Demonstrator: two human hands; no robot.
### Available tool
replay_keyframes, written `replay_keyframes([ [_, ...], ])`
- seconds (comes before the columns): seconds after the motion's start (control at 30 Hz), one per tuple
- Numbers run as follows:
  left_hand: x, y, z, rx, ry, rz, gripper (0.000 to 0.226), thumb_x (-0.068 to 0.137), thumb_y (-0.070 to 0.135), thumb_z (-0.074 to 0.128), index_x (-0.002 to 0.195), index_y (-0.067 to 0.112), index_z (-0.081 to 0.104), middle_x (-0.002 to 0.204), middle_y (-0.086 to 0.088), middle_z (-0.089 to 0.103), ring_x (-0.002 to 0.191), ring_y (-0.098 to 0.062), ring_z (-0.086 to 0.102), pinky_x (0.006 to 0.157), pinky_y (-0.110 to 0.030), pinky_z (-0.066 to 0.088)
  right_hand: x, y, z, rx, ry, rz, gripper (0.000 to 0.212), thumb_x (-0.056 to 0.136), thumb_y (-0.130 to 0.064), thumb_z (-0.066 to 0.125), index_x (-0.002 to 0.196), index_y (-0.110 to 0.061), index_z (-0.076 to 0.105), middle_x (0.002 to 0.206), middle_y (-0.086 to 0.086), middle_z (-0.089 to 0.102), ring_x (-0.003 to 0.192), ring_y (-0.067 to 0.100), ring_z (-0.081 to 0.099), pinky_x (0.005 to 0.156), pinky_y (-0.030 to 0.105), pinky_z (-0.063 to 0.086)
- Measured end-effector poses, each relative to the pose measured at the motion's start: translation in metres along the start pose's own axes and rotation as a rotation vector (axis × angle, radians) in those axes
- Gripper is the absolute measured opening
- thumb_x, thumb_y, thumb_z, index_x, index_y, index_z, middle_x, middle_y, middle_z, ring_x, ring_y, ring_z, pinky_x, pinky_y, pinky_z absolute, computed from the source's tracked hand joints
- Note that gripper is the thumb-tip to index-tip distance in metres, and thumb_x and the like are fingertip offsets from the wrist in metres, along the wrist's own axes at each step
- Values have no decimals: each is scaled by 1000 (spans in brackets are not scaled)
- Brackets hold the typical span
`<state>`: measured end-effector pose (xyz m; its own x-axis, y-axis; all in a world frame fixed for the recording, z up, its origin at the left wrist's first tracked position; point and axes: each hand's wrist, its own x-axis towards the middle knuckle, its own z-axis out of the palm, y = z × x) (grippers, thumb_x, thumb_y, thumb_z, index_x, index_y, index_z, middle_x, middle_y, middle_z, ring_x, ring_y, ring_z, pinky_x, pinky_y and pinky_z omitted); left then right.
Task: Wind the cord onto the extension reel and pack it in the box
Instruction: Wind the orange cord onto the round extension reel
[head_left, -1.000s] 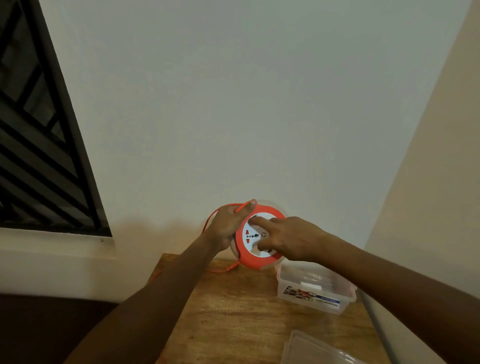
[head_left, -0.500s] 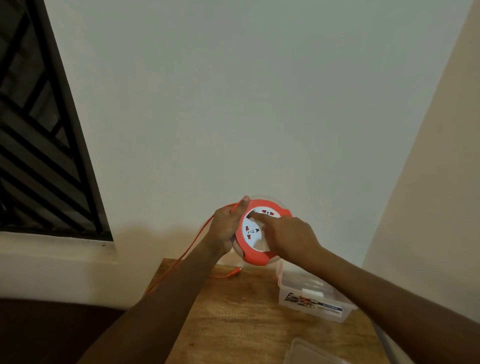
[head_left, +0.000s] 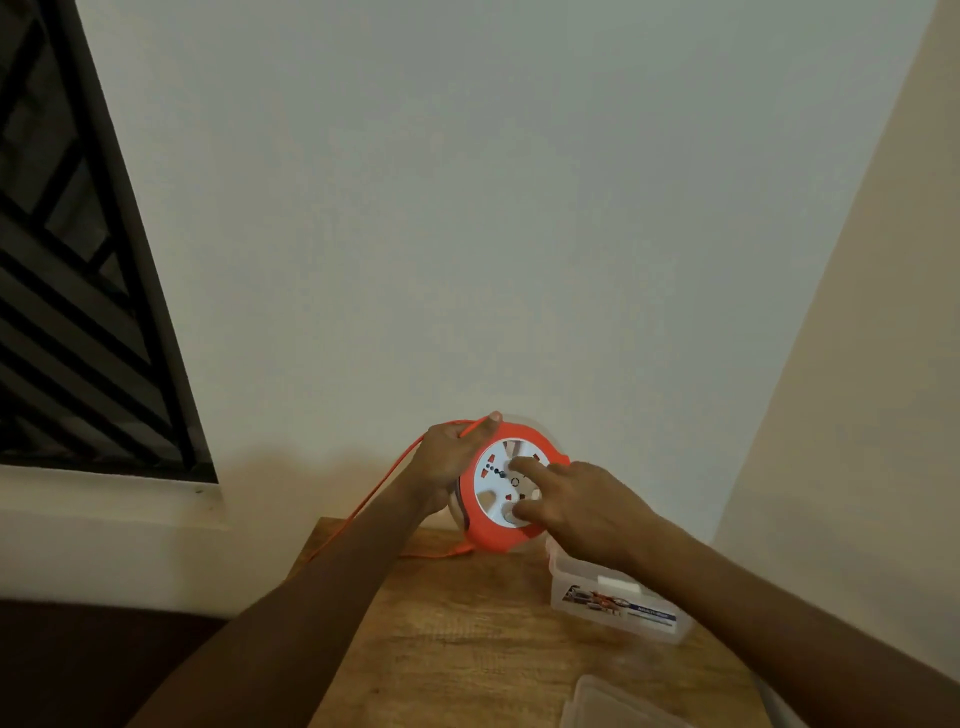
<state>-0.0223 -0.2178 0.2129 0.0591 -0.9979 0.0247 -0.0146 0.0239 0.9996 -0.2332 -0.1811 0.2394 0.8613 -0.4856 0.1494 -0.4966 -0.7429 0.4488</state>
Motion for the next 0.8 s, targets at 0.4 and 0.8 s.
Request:
replay_keyframes([
  [0.4,2,12,6,6,-122,-15,39,92,55,68,107,20,78,102,-8,83,89,-33,81,76,-42,66,14,10,-15,-128,-268,-40,83,92,-29,67,152,-39,11,155,27,23,123,44,51,90,48,53],
  [0.8,-1,12,7,-140,132,97,29,94,53,67,105,28,76,100,1,84,85,-24,82,72,-38,67,45,0,-1,236,39,476,76,86,-55,60,151,-38,24,137,4,59,113,28,63,88,41,54],
])
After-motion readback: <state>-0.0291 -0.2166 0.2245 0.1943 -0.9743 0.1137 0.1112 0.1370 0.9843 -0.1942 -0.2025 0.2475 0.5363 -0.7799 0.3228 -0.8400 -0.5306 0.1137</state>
